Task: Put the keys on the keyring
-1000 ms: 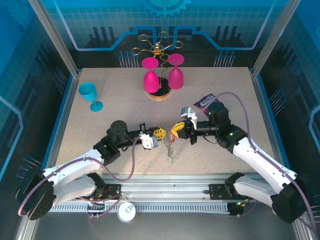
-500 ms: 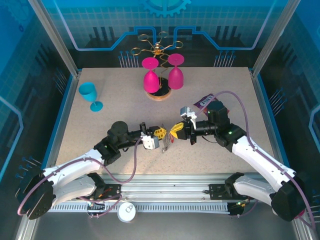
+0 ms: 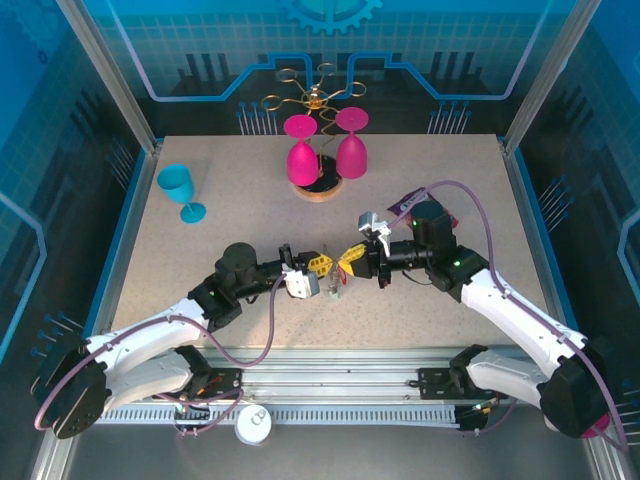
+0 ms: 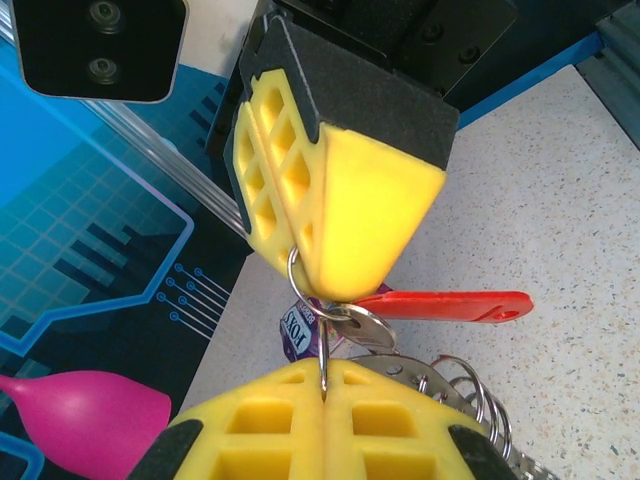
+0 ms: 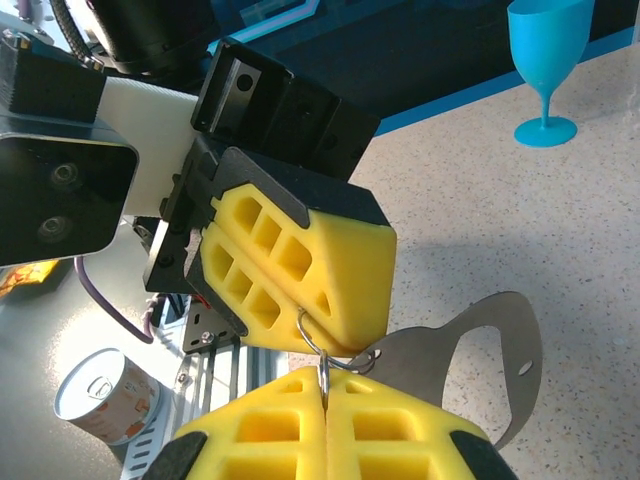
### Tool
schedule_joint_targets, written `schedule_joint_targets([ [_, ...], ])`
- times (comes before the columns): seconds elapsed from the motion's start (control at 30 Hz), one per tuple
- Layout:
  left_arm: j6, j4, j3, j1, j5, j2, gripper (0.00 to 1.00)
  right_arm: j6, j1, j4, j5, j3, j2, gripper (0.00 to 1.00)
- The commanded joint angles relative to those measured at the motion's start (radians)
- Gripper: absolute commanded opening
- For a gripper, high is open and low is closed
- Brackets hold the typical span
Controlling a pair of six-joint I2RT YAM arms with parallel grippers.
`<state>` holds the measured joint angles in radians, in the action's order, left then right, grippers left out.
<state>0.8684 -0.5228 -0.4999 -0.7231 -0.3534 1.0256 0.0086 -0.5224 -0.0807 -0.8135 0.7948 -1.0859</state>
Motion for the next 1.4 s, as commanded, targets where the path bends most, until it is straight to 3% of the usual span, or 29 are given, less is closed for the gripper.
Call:
schedule_joint_targets([
  [0.0,0.022,-0.06,0.0,-0.011,-0.009,-0.006,0.0,0.03,-0.001,0.028,0.036,0.027,-0.009,0.0],
  [0.57,-0.01,-0.144,0.026,-0.03,-0.018,-0.004,0.0,0.183,-0.004,0.13,0.186,0.013,-0.064,0.0],
  [0.93,-0.11,-0.292,0.041,-0.032,0.055,0.046,0.0,0.276,-0.038,0.229,0.254,-0.026,-0.089,0.0],
  [1.1,-0.146,-0.301,0.055,-0.031,0.104,0.04,0.0,0.238,-0.001,0.2,0.28,-0.053,-0.02,0.0],
  [1.37,-0.239,-0.226,0.047,-0.03,0.136,0.018,0.0,-0.055,-0.003,0.065,0.201,-0.075,0.113,0.0],
])
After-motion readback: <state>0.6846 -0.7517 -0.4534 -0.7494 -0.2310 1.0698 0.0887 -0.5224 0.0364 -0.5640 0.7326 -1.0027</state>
